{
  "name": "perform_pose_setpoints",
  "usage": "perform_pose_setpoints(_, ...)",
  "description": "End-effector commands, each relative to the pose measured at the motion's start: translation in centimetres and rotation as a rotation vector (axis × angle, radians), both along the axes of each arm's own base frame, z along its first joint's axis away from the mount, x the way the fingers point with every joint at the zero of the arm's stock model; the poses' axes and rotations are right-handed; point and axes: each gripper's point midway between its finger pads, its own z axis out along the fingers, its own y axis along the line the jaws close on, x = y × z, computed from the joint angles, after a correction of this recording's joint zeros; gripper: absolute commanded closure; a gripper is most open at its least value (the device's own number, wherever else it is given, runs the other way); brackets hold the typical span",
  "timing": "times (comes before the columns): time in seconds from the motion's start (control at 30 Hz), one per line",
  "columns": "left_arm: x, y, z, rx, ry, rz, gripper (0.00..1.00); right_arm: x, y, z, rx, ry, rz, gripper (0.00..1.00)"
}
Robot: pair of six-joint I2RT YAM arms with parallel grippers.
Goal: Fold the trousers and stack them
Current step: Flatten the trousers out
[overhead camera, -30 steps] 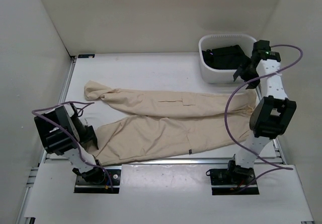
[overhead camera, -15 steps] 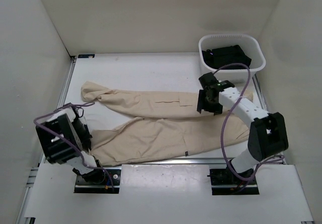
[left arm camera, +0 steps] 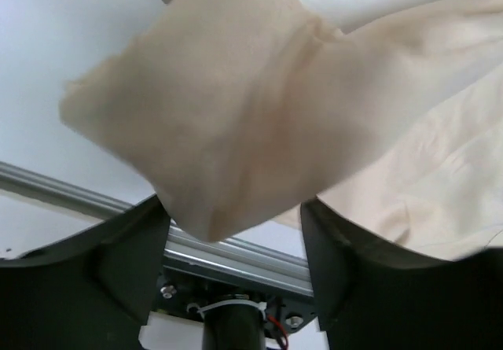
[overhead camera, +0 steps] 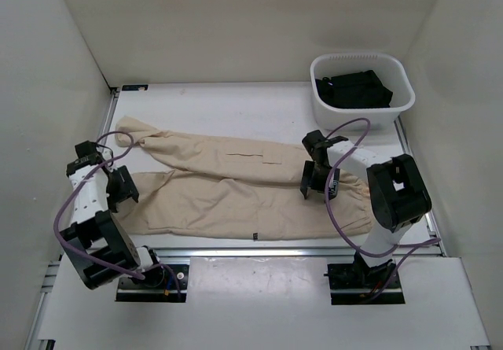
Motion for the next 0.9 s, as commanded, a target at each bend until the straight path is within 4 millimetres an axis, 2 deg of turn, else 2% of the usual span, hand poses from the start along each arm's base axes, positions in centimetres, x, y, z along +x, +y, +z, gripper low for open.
perform_pose_setpoints(0.0, 0.5, 0.5, 0.9, -0.007, -0.019, 0.017, 0.21, 0.4, 0.1, -0.6, 0.005, -0.003, -0.01, 0.29)
perform_pose_setpoints(0.07, 1.4, 2.1, 1.0, 0.024, -0.03, 0.048, 0.07, 0.7, 0.0, -0.3, -0.004, -0.011, 0.008, 0.29)
perform_pose_setpoints(0.13, 2.7, 4.1, 2.4, 0.049, -0.072, 0.087, 0.0, 1.3, -0.3, 0.9, -0.004, -0.038, 0.008, 0.29)
perform_pose_setpoints(0.2, 3.2, 5.6, 3.3, 0.04, -0.092, 0.13, 0.0, 1.6, -0.9, 1.7, 0.003, -0.058, -0.006, 0.29)
perform_pose_setpoints(0.23, 4.1, 6.6, 5.2, 0.058, -0.141, 0.144, 0.0, 1.8, -1.2, 2.7, 0.014, -0.086, -0.018, 0.29)
perform_pose_setpoints(0.33, 3.8, 8.4, 7.5, 0.068, -0.184, 0.202, 0.0, 2.0, -3.2, 4.8, 0.031, -0.136, -0.088, 0.29)
perform_pose_setpoints(0.4, 3.2, 8.8, 7.8, 0.064, -0.192, 0.227, 0.0, 1.6, -4.9, 5.3, 0.039, -0.143, -0.15, 0.29)
perform_pose_setpoints(0.43, 2.1, 8.9, 6.5, 0.046, -0.163, 0.254, 0.0, 1.2, -5.7, 5.9, 0.043, -0.158, -0.175, 0.29)
perform_pose_setpoints(0.47, 1.9, 8.8, 5.3, 0.017, -0.144, 0.262, 0.0, 0.5, -6.4, 5.9, 0.046, -0.139, -0.213, 0.29)
perform_pose_setpoints(0.5, 1.5, 8.9, 4.0, -0.004, -0.115, 0.274, 0.0, 0.1, -7.9, 5.9, 0.038, -0.129, -0.273, 0.29)
perform_pose_setpoints(0.53, 1.3, 9.2, 2.0, -0.047, -0.075, 0.292, 0.0, -0.9, -8.6, 5.6, 0.042, -0.11, -0.316, 0.29)
perform_pose_setpoints(0.57, 1.1, 8.7, 0.3, -0.084, -0.041, 0.292, 0.0, -1.6, -9.3, 5.4, 0.038, -0.093, -0.362, 0.29)
perform_pose_setpoints(0.63, 1.0, 9.0, -2.1, -0.115, -0.002, 0.304, 0.0, -3.3, -11.8, 5.0, -0.003, -0.053, -0.494, 0.24)
perform_pose_setpoints(0.67, 1.0, 8.8, -2.9, -0.128, 0.001, 0.302, 0.0, -3.9, -13.4, 5.0, -0.022, -0.033, -0.568, 0.22)
perform_pose_setpoints(0.77, 1.5, 8.9, -4.7, -0.142, 0.02, 0.294, 0.0, -4.5, -15.6, 4.9, -0.026, -0.027, -0.664, 0.14)
perform_pose_setpoints(0.8, 1.7, 9.1, -5.1, -0.143, 0.021, 0.294, 0.0, -4.4, -15.8, 4.6, -0.016, -0.032, -0.671, 0.11)
perform_pose_setpoints(0.87, 2.1, 8.0, -6.5, -0.211, 0.04, 0.277, 0.0, -4.3, -15.5, 3.8, 0.045, -0.005, -0.668, 0.09)
